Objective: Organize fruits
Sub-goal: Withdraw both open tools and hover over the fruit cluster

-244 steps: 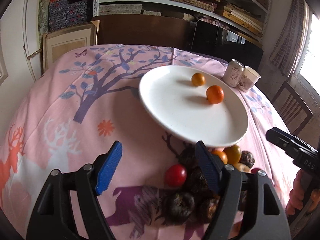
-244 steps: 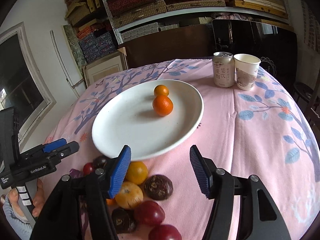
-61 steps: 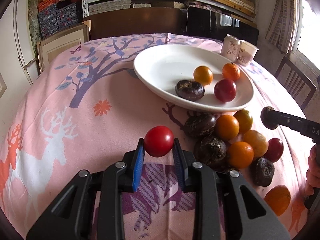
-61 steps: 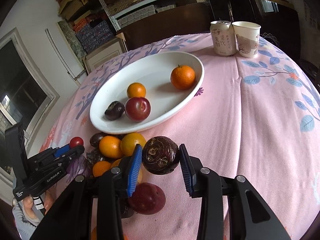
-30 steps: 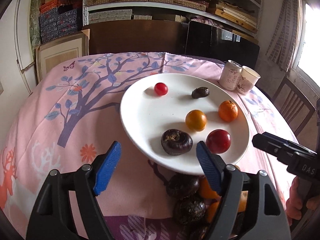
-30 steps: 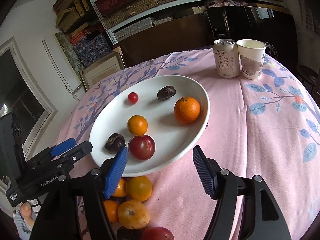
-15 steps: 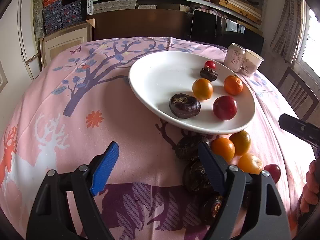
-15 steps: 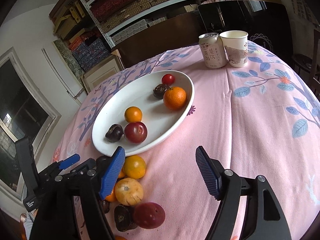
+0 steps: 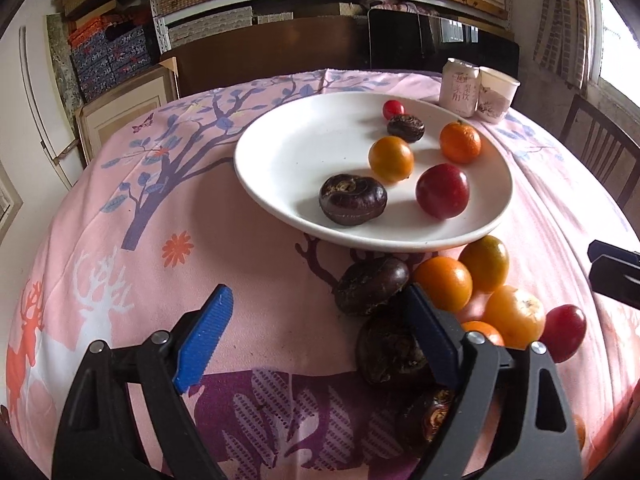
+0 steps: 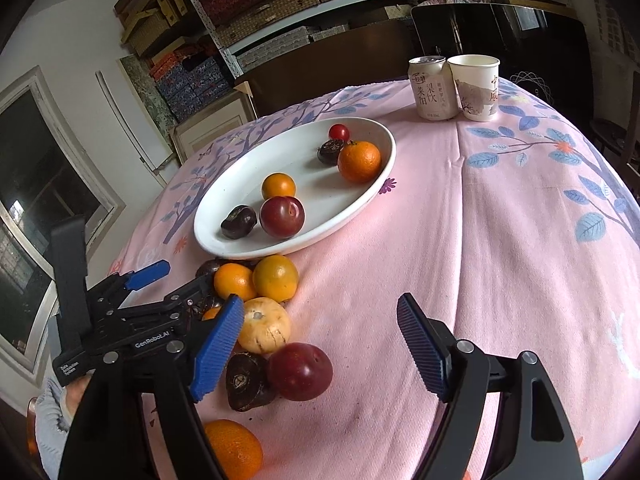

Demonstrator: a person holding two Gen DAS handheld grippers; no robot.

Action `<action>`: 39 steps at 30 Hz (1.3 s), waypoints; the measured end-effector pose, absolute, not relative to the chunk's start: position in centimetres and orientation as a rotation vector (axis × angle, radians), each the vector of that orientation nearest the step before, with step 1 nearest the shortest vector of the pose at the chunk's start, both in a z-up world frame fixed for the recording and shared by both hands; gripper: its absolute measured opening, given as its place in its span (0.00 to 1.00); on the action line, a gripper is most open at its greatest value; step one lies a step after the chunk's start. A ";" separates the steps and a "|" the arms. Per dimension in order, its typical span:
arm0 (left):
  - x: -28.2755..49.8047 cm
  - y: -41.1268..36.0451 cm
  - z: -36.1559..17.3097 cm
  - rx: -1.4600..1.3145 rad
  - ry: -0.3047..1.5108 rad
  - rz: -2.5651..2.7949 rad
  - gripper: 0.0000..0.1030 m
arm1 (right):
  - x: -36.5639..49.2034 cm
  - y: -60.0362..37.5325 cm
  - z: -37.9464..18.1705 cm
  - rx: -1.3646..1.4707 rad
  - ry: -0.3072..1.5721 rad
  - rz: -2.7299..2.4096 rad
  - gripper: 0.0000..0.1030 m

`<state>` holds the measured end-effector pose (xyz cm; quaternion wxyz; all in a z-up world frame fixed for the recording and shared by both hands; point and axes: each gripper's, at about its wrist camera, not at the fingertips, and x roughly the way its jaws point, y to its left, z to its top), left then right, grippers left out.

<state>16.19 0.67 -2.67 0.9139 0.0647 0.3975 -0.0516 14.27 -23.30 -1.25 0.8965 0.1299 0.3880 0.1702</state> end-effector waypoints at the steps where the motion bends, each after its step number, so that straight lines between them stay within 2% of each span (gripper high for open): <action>1: 16.2 1.0 -2.6 0.131 0.819 -0.095 0.88 | 14.3 -23.3 -1.3 0.267 0.805 0.351 0.77; 9: 14.2 5.8 -2.2 0.033 0.837 0.006 0.88 | 14.4 -23.9 -1.2 0.301 0.806 0.354 0.77; 24: 14.5 1.9 -1.5 0.136 0.759 -0.106 0.87 | 14.3 -23.3 -1.4 0.269 0.815 0.350 0.77; 29: 16.0 0.8 -2.8 0.184 0.813 -0.112 0.89 | 14.4 -23.2 -1.6 0.265 0.824 0.345 0.77; 33: 14.8 3.0 -2.1 0.179 0.790 -0.026 0.89 | 14.5 -23.4 -1.5 0.273 0.819 0.346 0.77; 39: 12.9 7.2 -1.2 0.002 0.793 -0.003 0.88 | 14.2 -23.5 -1.1 0.283 0.803 0.364 0.77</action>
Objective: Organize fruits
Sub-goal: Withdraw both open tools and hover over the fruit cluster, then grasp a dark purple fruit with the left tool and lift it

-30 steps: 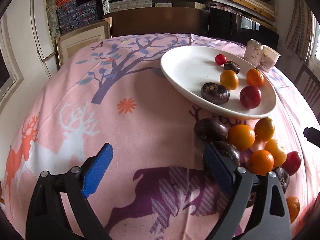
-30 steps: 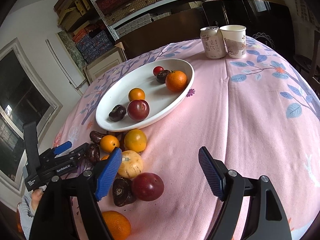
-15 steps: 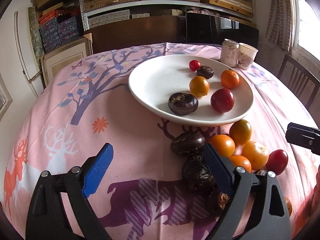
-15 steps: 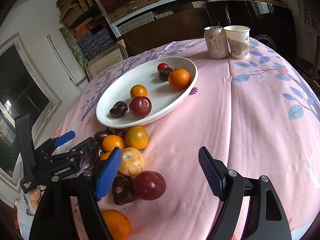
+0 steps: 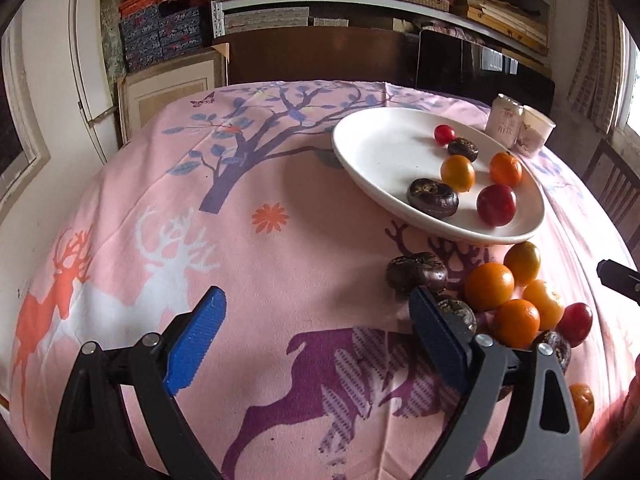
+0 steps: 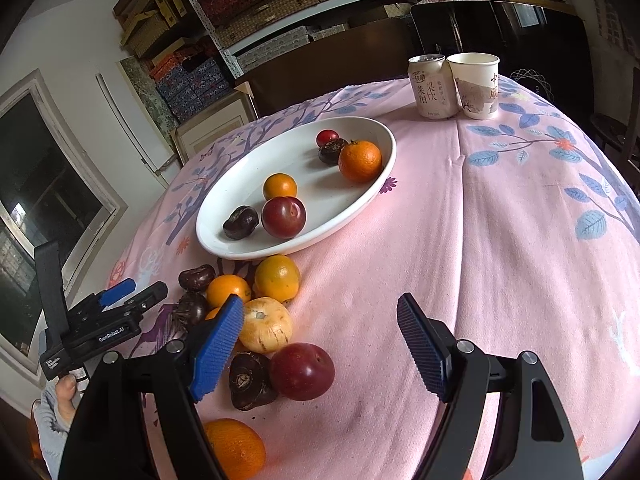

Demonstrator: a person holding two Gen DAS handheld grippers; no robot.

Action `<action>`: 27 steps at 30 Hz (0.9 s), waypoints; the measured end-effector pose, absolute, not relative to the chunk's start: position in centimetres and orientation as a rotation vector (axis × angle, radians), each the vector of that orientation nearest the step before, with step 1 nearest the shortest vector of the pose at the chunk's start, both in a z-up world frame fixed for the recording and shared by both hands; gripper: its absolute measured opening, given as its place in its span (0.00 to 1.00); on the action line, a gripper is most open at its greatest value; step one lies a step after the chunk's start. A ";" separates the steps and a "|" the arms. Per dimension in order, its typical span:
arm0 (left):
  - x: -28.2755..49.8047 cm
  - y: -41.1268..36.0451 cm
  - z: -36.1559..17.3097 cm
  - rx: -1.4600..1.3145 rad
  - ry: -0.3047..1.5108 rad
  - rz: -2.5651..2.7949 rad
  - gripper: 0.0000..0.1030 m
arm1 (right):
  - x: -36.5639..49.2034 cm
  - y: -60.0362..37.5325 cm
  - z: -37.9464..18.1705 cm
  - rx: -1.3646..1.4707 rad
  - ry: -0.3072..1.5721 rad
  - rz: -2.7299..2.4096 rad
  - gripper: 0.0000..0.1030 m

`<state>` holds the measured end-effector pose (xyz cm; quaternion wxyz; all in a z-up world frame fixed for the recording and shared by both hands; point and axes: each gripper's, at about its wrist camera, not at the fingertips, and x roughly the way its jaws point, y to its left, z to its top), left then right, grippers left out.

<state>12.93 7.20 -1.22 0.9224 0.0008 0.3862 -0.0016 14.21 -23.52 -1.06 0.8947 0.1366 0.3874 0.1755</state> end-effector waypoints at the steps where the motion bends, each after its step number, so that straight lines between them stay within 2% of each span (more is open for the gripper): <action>1: 12.7 7.1 -1.1 0.000 0.785 -0.014 0.88 | 14.1 -23.5 -1.0 0.284 0.800 0.368 0.77; 10: 13.6 2.3 -2.0 0.165 0.777 -0.082 0.88 | 14.0 -23.3 -1.0 0.275 0.804 0.364 0.77; 15: 15.8 2.0 -3.1 0.127 0.847 -0.120 0.81 | 14.0 -23.1 -1.2 0.267 0.808 0.363 0.77; 18: 15.8 2.4 -3.3 0.074 0.864 -0.165 0.71 | 14.0 -23.1 -1.1 0.269 0.805 0.365 0.77; 20: 15.7 2.7 -3.4 0.025 0.881 -0.223 0.54 | 14.0 -23.1 -1.0 0.271 0.801 0.370 0.77; 21: 15.7 2.8 -3.4 0.001 0.886 -0.255 0.50 | 14.0 -23.1 -1.0 0.270 0.801 0.372 0.77; 25: 15.8 1.5 -3.6 0.059 0.861 -0.263 0.40 | 13.9 -22.9 -1.1 0.260 0.806 0.378 0.77; 27: 15.7 1.1 -3.6 0.077 0.856 -0.262 0.40 | 13.9 -22.8 -1.0 0.259 0.805 0.378 0.77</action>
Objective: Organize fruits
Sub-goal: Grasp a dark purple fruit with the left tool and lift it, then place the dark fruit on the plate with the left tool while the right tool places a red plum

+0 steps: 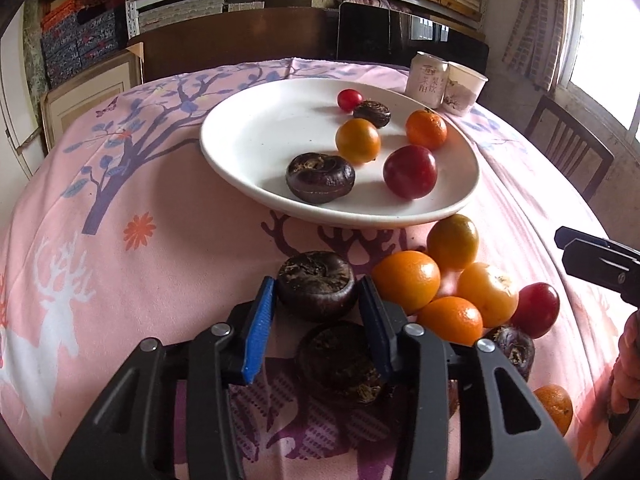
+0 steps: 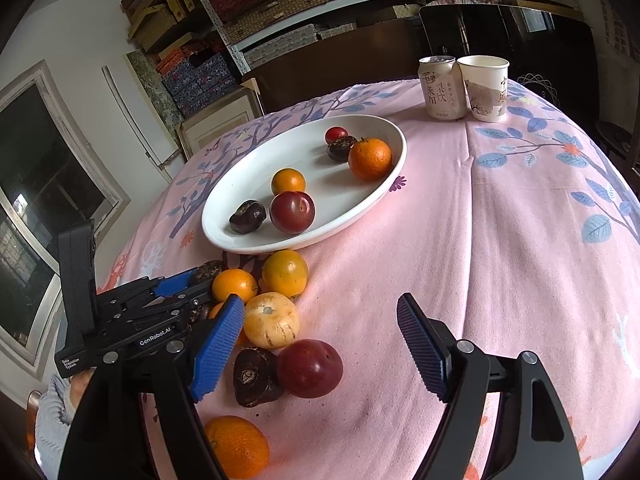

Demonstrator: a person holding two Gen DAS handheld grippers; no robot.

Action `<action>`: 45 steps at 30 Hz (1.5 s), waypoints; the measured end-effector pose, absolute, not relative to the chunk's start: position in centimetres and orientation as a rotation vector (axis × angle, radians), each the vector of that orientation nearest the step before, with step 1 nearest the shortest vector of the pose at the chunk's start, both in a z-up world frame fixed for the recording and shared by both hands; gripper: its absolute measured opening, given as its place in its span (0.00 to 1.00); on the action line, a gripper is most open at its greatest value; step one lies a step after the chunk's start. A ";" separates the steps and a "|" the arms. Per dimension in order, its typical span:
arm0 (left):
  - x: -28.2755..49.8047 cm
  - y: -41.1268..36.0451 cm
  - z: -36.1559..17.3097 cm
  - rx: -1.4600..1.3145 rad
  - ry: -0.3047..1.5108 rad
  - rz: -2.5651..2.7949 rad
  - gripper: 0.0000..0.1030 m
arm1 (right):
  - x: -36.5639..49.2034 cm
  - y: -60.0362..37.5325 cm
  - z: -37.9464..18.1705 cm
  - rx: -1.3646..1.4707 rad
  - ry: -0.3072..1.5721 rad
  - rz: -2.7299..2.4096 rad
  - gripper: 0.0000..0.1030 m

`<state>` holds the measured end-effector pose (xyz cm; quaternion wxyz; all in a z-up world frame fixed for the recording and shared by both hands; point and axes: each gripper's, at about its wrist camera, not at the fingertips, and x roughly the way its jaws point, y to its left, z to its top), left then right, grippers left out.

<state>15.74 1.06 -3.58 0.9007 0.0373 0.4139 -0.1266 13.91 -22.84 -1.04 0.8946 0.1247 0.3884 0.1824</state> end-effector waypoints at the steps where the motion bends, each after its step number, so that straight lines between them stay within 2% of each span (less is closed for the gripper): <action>1: 15.7 1.1 -3.6 0.074 0.858 -0.262 0.40 | 13.9 -22.8 -1.1 0.259 0.806 0.378 0.77; 4: 15.5 2.0 -3.3 0.051 0.860 -0.238 0.40 | 13.9 -22.8 -1.1 0.259 0.812 0.384 0.77; 9: 13.8 4.0 -1.7 0.021 0.805 -0.156 0.40 | 12.7 -22.4 -1.8 0.231 0.833 0.426 0.60; 13: 12.8 4.7 -0.7 -0.002 0.767 -0.151 0.40 | 11.6 -21.5 -2.9 0.167 0.854 0.427 0.58; 16: 12.7 4.4 -0.8 0.006 0.775 -0.157 0.40 | 11.8 -20.8 -3.4 0.141 0.873 0.434 0.49; 19: 12.7 4.1 -1.1 0.022 0.788 -0.166 0.40 | 12.1 -20.9 -3.7 0.157 0.881 0.444 0.46; 22: 12.9 3.9 -1.4 0.028 0.797 -0.168 0.40 | 12.2 -21.1 -3.7 0.171 0.876 0.440 0.38; 28: 13.0 4.3 -1.4 0.009 0.796 -0.158 0.40 | 12.0 -21.6 -3.3 0.202 0.844 0.443 0.37; 34: 14.8 4.0 1.3 -0.025 0.771 -0.190 0.40 | 12.7 -22.8 -1.1 0.243 0.781 0.418 0.37; 40: 19.6 2.3 4.1 -0.035 0.745 -0.201 0.40 | 17.7 -22.0 1.8 0.224 0.753 0.379 0.37; 45: 23.5 1.2 3.6 -0.028 0.765 -0.178 0.40 | 22.6 -21.1 1.3 0.246 0.781 0.338 0.39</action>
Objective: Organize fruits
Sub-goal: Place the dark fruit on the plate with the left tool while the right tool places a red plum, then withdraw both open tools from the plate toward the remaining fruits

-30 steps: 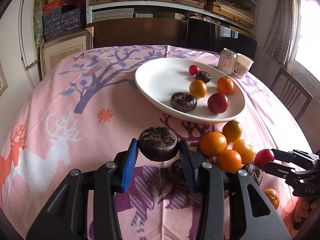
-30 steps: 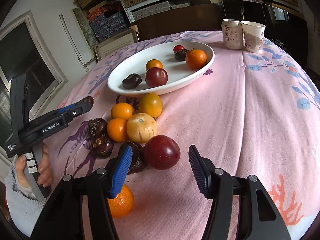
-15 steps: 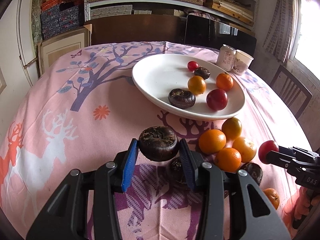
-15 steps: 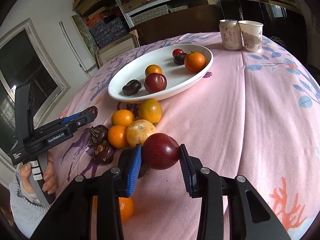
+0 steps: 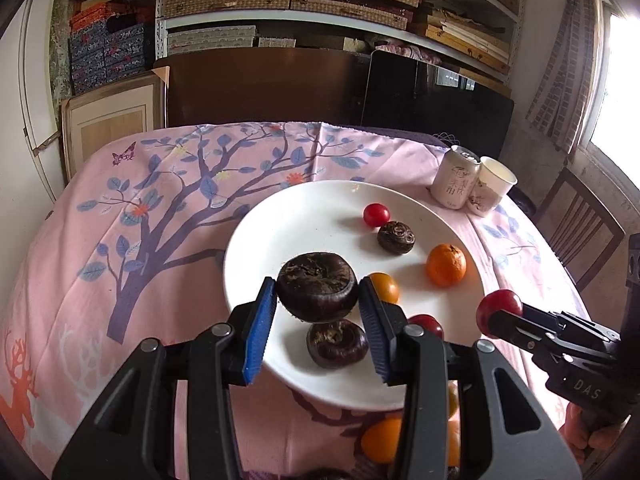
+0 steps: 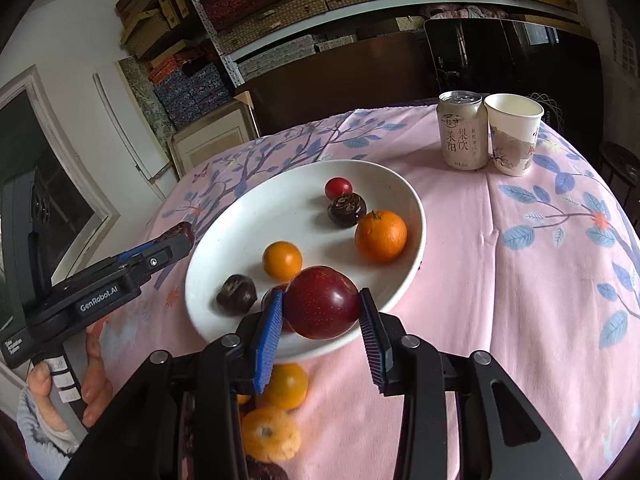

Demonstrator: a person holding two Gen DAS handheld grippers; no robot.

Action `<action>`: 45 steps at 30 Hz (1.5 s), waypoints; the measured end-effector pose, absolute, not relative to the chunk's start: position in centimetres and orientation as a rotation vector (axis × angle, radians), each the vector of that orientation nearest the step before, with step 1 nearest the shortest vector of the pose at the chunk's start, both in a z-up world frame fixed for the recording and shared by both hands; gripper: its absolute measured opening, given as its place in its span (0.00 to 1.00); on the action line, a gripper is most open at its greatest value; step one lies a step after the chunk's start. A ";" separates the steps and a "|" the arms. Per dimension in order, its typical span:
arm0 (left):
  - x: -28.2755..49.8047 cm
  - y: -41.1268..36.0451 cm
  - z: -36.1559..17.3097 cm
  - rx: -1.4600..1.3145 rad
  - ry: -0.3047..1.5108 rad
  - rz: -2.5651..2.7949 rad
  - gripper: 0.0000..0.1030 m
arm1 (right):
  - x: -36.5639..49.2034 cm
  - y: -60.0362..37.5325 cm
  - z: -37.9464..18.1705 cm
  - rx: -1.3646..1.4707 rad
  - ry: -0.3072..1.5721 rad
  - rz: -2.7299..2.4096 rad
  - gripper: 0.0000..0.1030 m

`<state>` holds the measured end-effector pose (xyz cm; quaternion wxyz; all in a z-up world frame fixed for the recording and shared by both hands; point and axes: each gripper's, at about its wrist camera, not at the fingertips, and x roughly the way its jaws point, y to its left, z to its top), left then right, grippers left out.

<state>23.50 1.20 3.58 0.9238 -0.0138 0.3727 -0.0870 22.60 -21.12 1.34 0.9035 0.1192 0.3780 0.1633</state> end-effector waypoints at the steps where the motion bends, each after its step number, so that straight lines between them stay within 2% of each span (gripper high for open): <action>1: 24.2 1.1 3.1 -0.026 0.778 -0.173 0.41 | 23.4 -21.1 1.0 0.257 0.791 0.332 0.40; 4: 25.1 1.1 1.6 -0.042 0.802 -0.194 0.48 | 24.5 -21.5 0.3 0.297 0.784 0.314 0.45; 9: 24.6 1.8 0.9 -0.042 0.818 -0.200 0.50 | 23.3 -21.8 0.4 0.264 0.742 0.295 0.49; 13: 22.9 2.4 1.7 -0.047 0.775 -0.165 0.64 | 21.8 -21.4 0.7 0.225 0.710 0.288 0.56; 17: 20.4 2.9 1.8 -0.034 0.751 -0.143 0.65 | 20.1 -21.0 0.7 0.188 0.678 0.274 0.62; 19: 19.0 3.2 1.5 -0.025 0.742 -0.113 0.70 | 19.2 -21.3 0.5 0.204 0.679 0.276 0.64; 34: 10.0 3.1 0.6 0.051 0.671 0.021 0.82 | 13.5 -23.8 -0.8 0.328 0.687 0.294 0.69; 38: 8.8 2.7 0.7 0.076 0.645 0.031 0.86 | 12.6 -23.4 -0.9 0.309 0.676 0.299 0.69; 45: 8.3 2.4 0.7 0.085 0.646 0.017 0.87 | 11.0 -22.9 -0.6 0.279 0.647 0.322 0.70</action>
